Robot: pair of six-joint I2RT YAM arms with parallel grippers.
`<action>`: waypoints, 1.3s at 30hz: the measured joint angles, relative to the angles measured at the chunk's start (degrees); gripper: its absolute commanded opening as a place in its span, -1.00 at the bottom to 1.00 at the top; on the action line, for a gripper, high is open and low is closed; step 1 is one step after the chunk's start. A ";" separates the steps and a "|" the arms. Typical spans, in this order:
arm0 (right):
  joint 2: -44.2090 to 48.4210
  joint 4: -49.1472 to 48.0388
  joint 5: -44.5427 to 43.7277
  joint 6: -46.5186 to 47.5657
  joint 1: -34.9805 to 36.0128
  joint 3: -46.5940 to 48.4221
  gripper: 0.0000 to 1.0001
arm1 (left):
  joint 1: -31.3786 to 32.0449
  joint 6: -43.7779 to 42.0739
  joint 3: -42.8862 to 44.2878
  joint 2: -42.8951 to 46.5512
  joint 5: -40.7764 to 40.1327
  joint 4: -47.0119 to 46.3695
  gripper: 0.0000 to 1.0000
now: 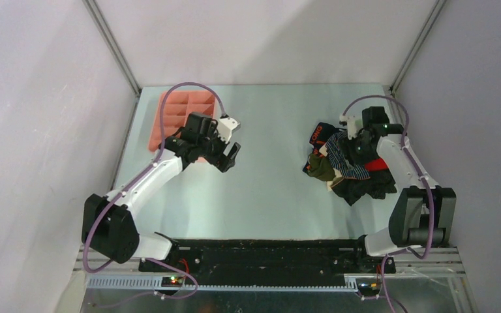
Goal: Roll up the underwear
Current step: Pick up the underwear from the center of the board, then place the underwear at the center of the board.
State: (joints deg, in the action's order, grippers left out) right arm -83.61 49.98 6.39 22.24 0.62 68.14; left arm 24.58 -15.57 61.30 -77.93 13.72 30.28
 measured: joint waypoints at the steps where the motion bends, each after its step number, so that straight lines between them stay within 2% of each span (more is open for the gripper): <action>1: 0.00 0.17 -0.07 1.49 0.00 -1.16 0.29 | 0.00 0.00 0.00 -0.13 0.00 0.09 0.82; 4: -0.11 0.92 -0.35 4.48 -0.09 -2.95 0.24 | 0.00 0.00 0.00 -0.46 0.00 0.39 0.82; 8: -1.25 -0.22 -0.96 6.29 -1.07 -3.41 -0.24 | 0.00 -0.02 0.00 -0.52 0.00 0.46 0.83; 9: -1.64 -0.63 -1.05 6.49 -1.25 -3.54 -0.42 | 0.00 -0.02 0.00 -0.52 0.00 0.46 0.83; 11: -2.75 -1.27 -1.36 6.45 -1.57 -3.74 -0.57 | 0.00 -0.07 0.00 -0.52 0.00 0.50 0.82; 14: -3.28 -2.01 -1.55 6.51 -1.55 -4.17 -0.67 | 0.00 -0.13 0.00 -0.52 -0.02 0.52 0.83; 15: -3.28 -2.16 -1.66 6.51 -1.53 -4.28 -0.91 | 0.00 -0.11 0.00 -0.52 -0.02 0.50 0.83; 16: -3.28 -2.38 -1.84 6.56 -1.49 -4.35 -1.00 | 0.00 -0.13 0.00 -0.52 0.00 0.50 0.83; 25: -1.66 -3.26 -2.12 6.99 -0.94 -4.55 -1.00 | 0.00 -0.11 0.00 -0.52 0.00 0.50 0.83; 29: 3.39 0.28 1.36 5.70 4.00 -2.38 -1.00 | 0.00 -0.11 0.02 -0.52 0.00 0.50 0.83; 35: 11.34 3.89 11.17 -0.37 18.91 12.74 -1.00 | 0.02 -0.02 0.66 -0.85 0.00 0.57 0.80; 39: 10.64 4.57 18.14 -4.90 22.86 23.52 -1.00 | 0.02 -0.04 1.64 -0.98 -0.33 0.46 0.81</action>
State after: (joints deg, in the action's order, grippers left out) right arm -72.97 54.54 24.53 17.34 23.49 91.66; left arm 24.60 -15.62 62.94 -78.91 13.39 30.74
